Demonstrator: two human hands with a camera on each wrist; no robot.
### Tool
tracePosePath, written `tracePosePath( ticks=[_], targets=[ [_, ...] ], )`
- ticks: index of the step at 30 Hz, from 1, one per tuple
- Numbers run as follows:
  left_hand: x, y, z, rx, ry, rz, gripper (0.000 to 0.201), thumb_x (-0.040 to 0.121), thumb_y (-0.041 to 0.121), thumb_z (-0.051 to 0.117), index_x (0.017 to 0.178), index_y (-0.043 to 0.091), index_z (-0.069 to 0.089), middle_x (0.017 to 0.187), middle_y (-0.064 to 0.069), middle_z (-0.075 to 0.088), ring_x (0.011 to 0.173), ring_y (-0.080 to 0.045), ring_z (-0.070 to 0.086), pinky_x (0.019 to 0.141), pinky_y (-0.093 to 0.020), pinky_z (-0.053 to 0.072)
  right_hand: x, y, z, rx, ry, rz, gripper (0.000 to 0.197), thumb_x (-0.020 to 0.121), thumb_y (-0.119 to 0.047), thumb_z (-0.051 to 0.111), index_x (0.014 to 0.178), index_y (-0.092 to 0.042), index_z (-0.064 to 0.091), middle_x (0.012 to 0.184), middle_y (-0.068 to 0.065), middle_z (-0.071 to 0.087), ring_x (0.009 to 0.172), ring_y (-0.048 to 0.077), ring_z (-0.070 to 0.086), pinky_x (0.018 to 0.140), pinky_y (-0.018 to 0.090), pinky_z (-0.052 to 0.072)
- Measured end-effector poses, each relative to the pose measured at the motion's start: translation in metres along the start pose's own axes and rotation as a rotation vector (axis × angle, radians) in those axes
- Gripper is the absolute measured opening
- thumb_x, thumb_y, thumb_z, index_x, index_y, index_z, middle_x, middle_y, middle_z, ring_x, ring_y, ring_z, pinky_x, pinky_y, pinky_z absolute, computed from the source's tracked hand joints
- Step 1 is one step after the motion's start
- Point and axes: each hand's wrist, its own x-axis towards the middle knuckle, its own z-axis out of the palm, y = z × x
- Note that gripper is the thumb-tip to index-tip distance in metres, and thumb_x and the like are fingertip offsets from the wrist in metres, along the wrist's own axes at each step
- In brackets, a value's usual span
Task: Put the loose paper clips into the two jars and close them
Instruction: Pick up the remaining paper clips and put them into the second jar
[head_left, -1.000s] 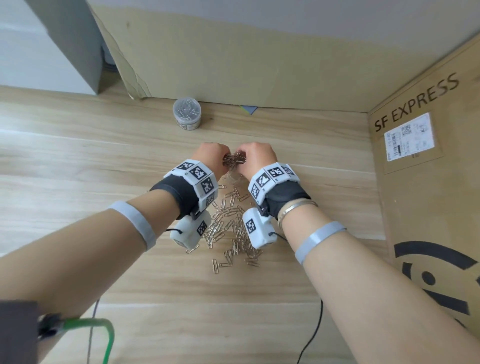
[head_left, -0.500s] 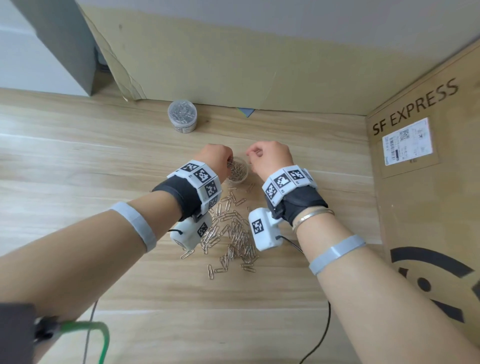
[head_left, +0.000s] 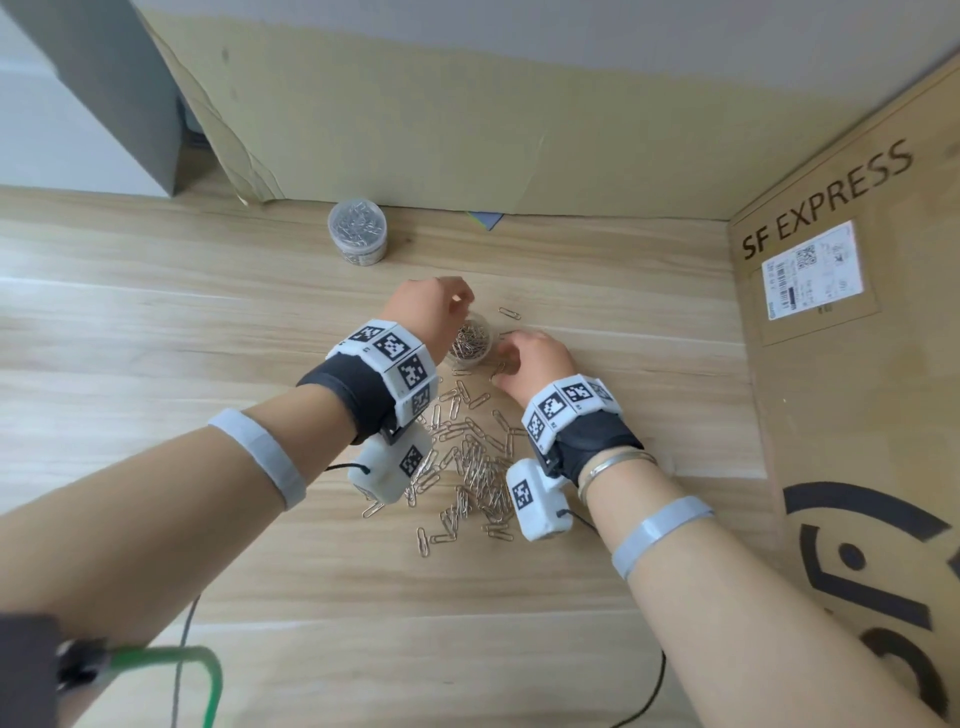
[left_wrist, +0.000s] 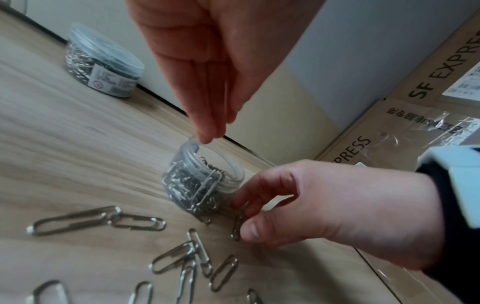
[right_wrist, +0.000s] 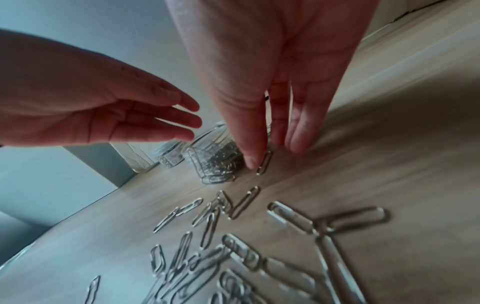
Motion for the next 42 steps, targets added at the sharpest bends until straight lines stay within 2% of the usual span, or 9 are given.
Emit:
tracePosePath(
  ticks=[3, 5, 8, 10, 22, 27, 33, 38, 42],
  targets=[
    [-0.005, -0.012, 0.002, -0.014, 0.101, -0.062, 0.023, 0.086, -0.003, 0.041, 0.105, 0.004, 0.051, 0.101, -0.016, 0.064, 0.077, -0.024, 0.051, 0.066, -0.031, 0.039, -0.004, -0.003, 0.011, 0.046, 0.013, 0.008, 0.04, 0.074, -0.029, 0.076, 0.108, -0.013, 0.062, 0.12, 0.005, 0.059, 0.109, 0.021, 0.056, 0.094, 0.031, 0.044],
    [-0.011, -0.022, 0.007, 0.018, 0.051, -0.126, 0.03, 0.081, -0.009, 0.041, 0.107, 0.004, 0.048, 0.109, -0.016, 0.058, 0.082, -0.024, 0.049, 0.071, -0.03, 0.038, -0.006, -0.007, 0.02, 0.082, 0.059, 0.021, 0.04, 0.073, -0.034, 0.076, 0.105, -0.012, 0.064, 0.116, 0.005, 0.061, 0.106, 0.021, 0.056, 0.091, 0.029, 0.043],
    [-0.019, -0.03, 0.013, -0.021, -0.052, -0.144, 0.055, 0.079, -0.011, 0.044, 0.13, 0.01, 0.042, 0.13, -0.014, 0.047, 0.112, -0.028, 0.052, 0.094, -0.032, 0.043, -0.008, -0.014, 0.034, 0.121, 0.137, 0.047, 0.042, 0.071, -0.039, 0.076, 0.101, -0.011, 0.067, 0.112, 0.007, 0.063, 0.102, 0.021, 0.058, 0.088, 0.028, 0.043],
    [-0.021, -0.03, 0.016, -0.038, -0.111, -0.074, 0.066, 0.08, -0.006, 0.05, 0.14, 0.014, 0.033, 0.138, -0.013, 0.042, 0.119, -0.029, 0.05, 0.103, -0.035, 0.041, -0.008, -0.017, 0.039, 0.126, 0.172, 0.062, 0.041, 0.071, -0.041, 0.076, 0.1, -0.013, 0.068, 0.11, 0.006, 0.063, 0.102, 0.021, 0.058, 0.086, 0.029, 0.043],
    [-0.019, -0.036, 0.017, -0.091, -0.08, -0.013, 0.06, 0.078, -0.001, 0.058, 0.134, 0.014, 0.043, 0.128, -0.015, 0.05, 0.103, -0.031, 0.059, 0.093, -0.033, 0.045, -0.004, -0.014, 0.043, 0.128, 0.237, 0.052, 0.013, 0.081, -0.029, 0.066, 0.082, -0.018, 0.072, 0.095, 0.005, 0.069, 0.091, 0.025, 0.064, 0.077, 0.03, 0.051],
    [-0.017, -0.039, 0.024, -0.109, -0.063, -0.044, 0.059, 0.076, 0.006, 0.069, 0.129, 0.016, 0.044, 0.124, -0.013, 0.05, 0.1, -0.027, 0.061, 0.082, -0.026, 0.046, -0.007, -0.016, 0.046, 0.224, 0.309, 0.103, 0.036, 0.064, -0.05, 0.077, 0.079, -0.018, 0.068, 0.093, 0.0, 0.069, 0.09, 0.02, 0.061, 0.076, 0.029, 0.047],
    [-0.014, -0.04, 0.025, -0.135, -0.077, -0.078, 0.058, 0.073, 0.001, 0.069, 0.124, 0.015, 0.045, 0.12, -0.016, 0.048, 0.096, -0.031, 0.061, 0.088, -0.036, 0.05, -0.012, -0.021, 0.051, 0.182, 0.335, 0.144, 0.048, 0.057, -0.067, 0.07, 0.076, -0.022, 0.065, 0.095, -0.002, 0.068, 0.098, 0.022, 0.059, 0.08, 0.034, 0.049],
    [-0.01, -0.044, 0.025, -0.107, -0.092, -0.045, 0.054, 0.075, 0.001, 0.068, 0.122, 0.013, 0.044, 0.126, -0.011, 0.053, 0.078, -0.023, 0.058, 0.08, -0.03, 0.047, -0.01, -0.019, 0.052, 0.231, 0.34, 0.135, 0.033, 0.068, -0.054, 0.069, 0.074, -0.022, 0.068, 0.087, -0.001, 0.069, 0.093, 0.022, 0.061, 0.078, 0.035, 0.051],
    [-0.008, -0.048, 0.026, -0.083, -0.086, -0.035, 0.052, 0.077, 0.002, 0.067, 0.12, 0.015, 0.042, 0.129, -0.005, 0.055, 0.082, -0.025, 0.063, 0.082, -0.034, 0.049, -0.011, -0.019, 0.048, 0.192, 0.322, 0.051, 0.019, 0.078, -0.03, 0.062, 0.072, -0.014, 0.07, 0.077, 0.005, 0.071, 0.08, 0.025, 0.064, 0.065, 0.026, 0.045]
  ],
)
